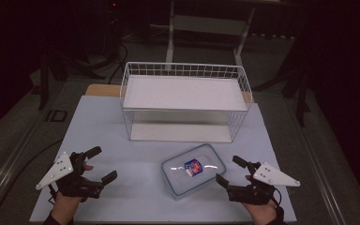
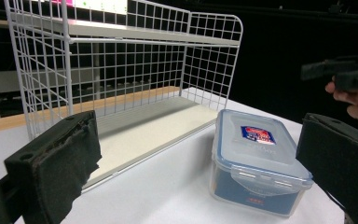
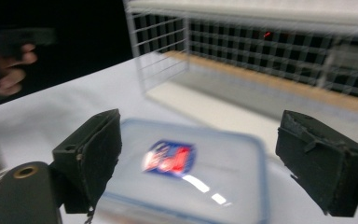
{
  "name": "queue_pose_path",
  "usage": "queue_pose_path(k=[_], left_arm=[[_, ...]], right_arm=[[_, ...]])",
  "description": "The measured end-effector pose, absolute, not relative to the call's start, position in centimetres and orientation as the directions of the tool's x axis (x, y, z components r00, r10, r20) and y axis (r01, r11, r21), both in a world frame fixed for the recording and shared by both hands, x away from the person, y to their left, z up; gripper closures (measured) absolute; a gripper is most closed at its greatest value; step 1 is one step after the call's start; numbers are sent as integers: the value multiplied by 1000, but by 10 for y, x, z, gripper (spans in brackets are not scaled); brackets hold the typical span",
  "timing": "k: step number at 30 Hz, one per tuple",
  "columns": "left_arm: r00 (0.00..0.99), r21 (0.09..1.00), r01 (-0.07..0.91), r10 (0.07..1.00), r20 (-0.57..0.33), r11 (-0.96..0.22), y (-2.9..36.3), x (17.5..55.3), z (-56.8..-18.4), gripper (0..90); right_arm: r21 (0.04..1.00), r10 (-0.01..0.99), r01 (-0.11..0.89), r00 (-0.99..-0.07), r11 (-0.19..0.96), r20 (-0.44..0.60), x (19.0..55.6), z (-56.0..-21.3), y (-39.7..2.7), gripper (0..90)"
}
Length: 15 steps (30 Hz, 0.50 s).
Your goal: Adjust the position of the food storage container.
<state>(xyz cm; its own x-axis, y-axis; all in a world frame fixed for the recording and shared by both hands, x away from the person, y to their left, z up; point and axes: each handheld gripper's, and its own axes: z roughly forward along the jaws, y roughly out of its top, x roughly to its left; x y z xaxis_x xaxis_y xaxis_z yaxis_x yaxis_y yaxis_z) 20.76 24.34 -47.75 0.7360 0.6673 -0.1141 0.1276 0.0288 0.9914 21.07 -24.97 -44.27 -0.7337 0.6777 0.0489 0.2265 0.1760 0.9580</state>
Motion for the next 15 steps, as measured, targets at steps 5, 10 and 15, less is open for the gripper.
queue_pose_path(k=[5, 10, 15], left_arm=[[741, 991, 127, 661, -114, 28, 243, 208, -478, 0], [738, 992, 123, 667, -104, 20, 243, 208, -478, 0], [735, 993, 115, 670, -102, 25, 243, 208, -477, 0]], right_arm=[[937, 641, 264, -765, 227, 60, 204, -450, -239, 305], [926, 623, 288, -778, 245, 77, 198, -463, -230, 503], [887, 579, 333, -810, 321, 94, 193, -484, -212, 725]])
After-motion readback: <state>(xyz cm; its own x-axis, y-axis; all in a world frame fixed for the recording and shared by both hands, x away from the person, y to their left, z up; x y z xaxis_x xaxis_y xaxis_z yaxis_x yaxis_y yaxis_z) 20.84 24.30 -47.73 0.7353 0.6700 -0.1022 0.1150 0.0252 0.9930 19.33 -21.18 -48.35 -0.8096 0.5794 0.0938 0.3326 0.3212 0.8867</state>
